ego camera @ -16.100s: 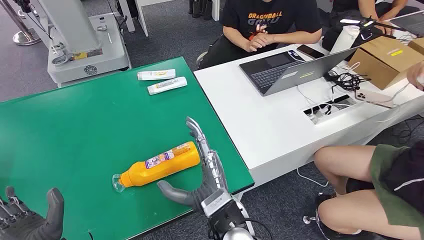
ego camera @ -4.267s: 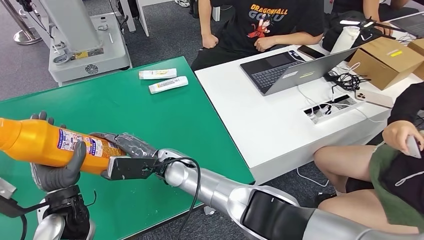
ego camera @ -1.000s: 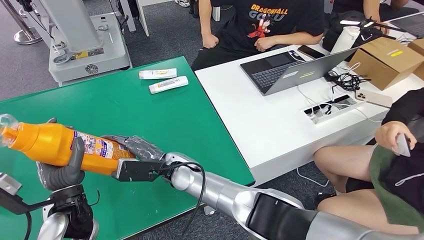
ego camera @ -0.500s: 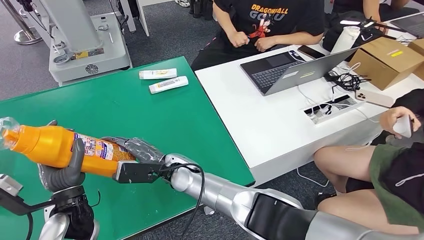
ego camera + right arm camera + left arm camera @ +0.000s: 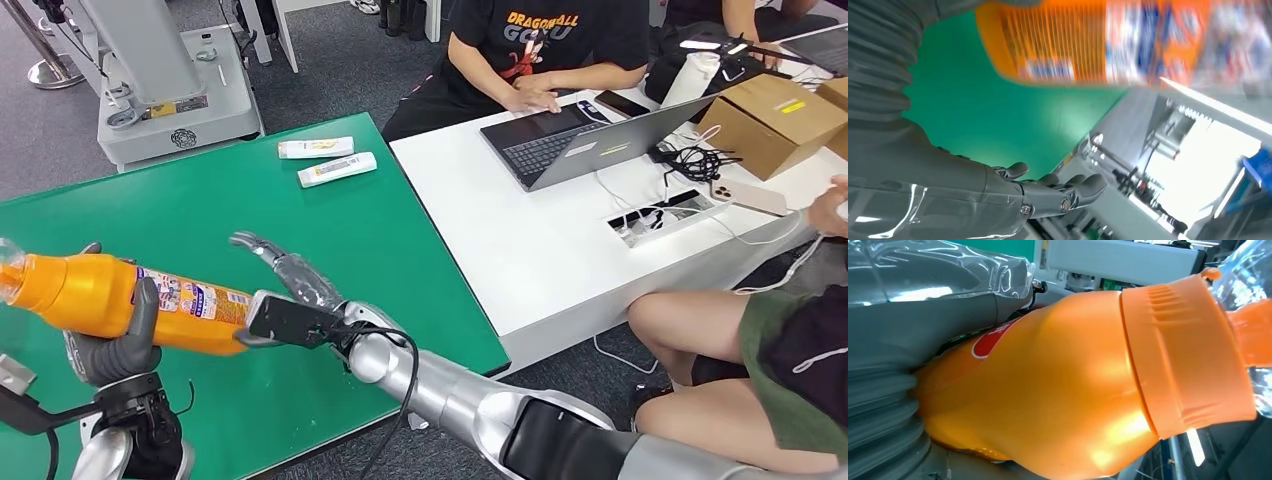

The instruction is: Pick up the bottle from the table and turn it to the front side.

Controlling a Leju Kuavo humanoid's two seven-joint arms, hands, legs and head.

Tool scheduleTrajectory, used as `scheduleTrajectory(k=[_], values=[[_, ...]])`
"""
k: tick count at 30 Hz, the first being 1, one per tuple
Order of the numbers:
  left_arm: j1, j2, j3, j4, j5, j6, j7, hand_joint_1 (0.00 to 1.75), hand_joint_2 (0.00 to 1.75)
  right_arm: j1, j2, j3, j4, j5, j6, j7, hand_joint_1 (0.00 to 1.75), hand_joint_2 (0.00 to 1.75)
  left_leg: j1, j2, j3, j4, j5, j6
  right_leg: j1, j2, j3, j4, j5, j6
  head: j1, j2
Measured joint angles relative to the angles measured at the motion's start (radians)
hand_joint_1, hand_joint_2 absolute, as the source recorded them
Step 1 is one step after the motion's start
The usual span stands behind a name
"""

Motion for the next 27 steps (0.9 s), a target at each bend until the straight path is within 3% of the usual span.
scheduleTrajectory(k=[7, 19, 27], values=[[0.026, 0.013, 0.017, -0.026, -0.019, 0.011, 0.009, 1.75, 1.75, 0.107, -0.019, -0.048, -0.191, -0.044, -0.024, 0.024, 0.00, 1.75, 0.000, 0.000, 0.000, 0.000, 0.000, 0.000, 0.000, 0.000, 0.000, 0.000, 0.000, 0.000, 0.000, 0.000], [0.043, 0.022, 0.055, -0.065, -0.064, 0.036, 0.012, 1.75, 1.75, 0.330, -0.041, -0.050, -0.553, -0.073, -0.092, 0.013, 0.00, 1.75, 0.000, 0.000, 0.000, -0.001, -0.001, 0.000, 0.000, 0.000, -0.001, 0.000, -0.001, -0.001, 0.000, 0.000], [0.049, 0.053, 0.115, -0.120, -0.148, 0.070, 0.019, 1.75, 1.75, 0.415, -0.055, -0.059, -0.675, -0.088, -0.201, -0.070, 0.00, 1.75, 0.000, 0.000, 0.000, -0.001, -0.001, 0.000, 0.000, 0.000, -0.001, 0.000, -0.001, -0.001, 0.000, 0.000]])
